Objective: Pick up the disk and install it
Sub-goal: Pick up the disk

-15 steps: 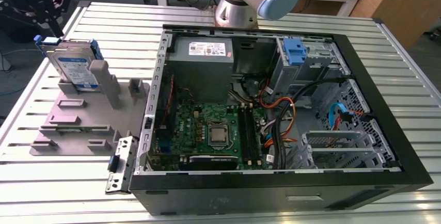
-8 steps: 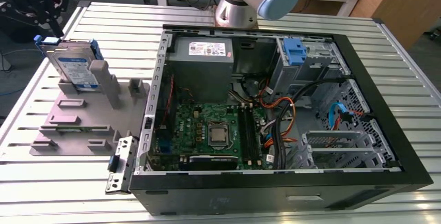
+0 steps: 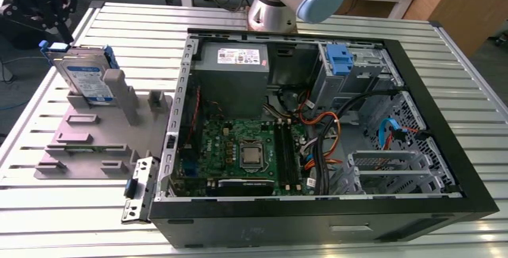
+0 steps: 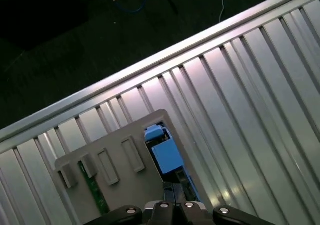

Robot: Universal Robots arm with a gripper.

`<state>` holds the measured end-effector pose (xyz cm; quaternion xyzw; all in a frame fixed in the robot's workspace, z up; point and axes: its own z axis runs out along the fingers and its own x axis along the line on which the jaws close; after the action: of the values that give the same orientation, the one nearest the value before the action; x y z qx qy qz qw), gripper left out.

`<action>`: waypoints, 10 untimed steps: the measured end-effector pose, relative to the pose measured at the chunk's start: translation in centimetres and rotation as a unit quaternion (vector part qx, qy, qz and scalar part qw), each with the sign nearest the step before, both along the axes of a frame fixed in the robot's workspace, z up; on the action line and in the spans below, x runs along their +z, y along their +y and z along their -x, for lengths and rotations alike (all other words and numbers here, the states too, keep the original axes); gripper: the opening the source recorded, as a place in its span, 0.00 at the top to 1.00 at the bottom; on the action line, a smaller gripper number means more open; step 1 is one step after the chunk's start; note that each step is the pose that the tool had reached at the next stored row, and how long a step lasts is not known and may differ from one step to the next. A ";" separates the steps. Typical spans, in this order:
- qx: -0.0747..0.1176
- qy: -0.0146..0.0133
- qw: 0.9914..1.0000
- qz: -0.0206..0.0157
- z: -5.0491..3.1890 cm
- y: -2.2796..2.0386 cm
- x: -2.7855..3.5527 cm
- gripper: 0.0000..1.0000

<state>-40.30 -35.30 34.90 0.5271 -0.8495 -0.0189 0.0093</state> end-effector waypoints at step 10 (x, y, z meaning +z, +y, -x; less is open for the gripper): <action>0.087 0.000 0.996 0.000 0.00 0.00 -0.11 0.89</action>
<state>-40.30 -35.30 34.79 0.5989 -0.8005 -0.0181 0.0110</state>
